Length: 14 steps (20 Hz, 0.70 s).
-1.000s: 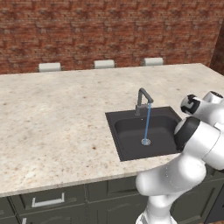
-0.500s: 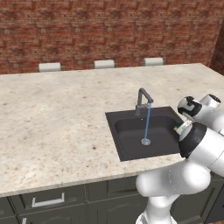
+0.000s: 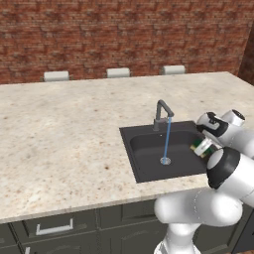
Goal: Soak the sponge with water for a few seconds and then drop it inside the sink.
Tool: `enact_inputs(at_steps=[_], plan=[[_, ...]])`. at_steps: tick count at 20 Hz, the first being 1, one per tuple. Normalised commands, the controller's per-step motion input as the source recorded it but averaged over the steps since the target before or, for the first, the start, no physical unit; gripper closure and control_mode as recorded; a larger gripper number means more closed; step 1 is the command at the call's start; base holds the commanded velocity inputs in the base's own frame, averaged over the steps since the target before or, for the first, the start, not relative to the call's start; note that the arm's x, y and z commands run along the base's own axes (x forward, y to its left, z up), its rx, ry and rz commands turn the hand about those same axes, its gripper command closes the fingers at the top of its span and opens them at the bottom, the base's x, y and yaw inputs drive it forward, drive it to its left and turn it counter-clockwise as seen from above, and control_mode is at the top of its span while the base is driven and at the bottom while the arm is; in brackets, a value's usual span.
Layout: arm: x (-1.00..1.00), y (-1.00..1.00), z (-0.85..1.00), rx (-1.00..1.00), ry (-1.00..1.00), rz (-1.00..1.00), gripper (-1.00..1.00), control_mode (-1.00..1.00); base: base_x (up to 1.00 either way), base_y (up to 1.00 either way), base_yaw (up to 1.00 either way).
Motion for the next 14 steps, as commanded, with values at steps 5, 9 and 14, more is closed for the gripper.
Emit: enact_inputs(at_steps=[5, 9, 14], plan=[[0.18, 0.23, 0.0, 0.01, -0.01, 0.12, 1.0, -1.0, 0.0, 0.0, 0.0], [0.16, 0.06, 0.0, 0.04, -0.05, 0.08, 1.0, -1.0, 0.0, 0.0, 0.0], [0.12, 0.06, 0.0, 0.0, -0.03, 0.0, 1.0, -1.0, 0.0, 0.0, 0.0]])
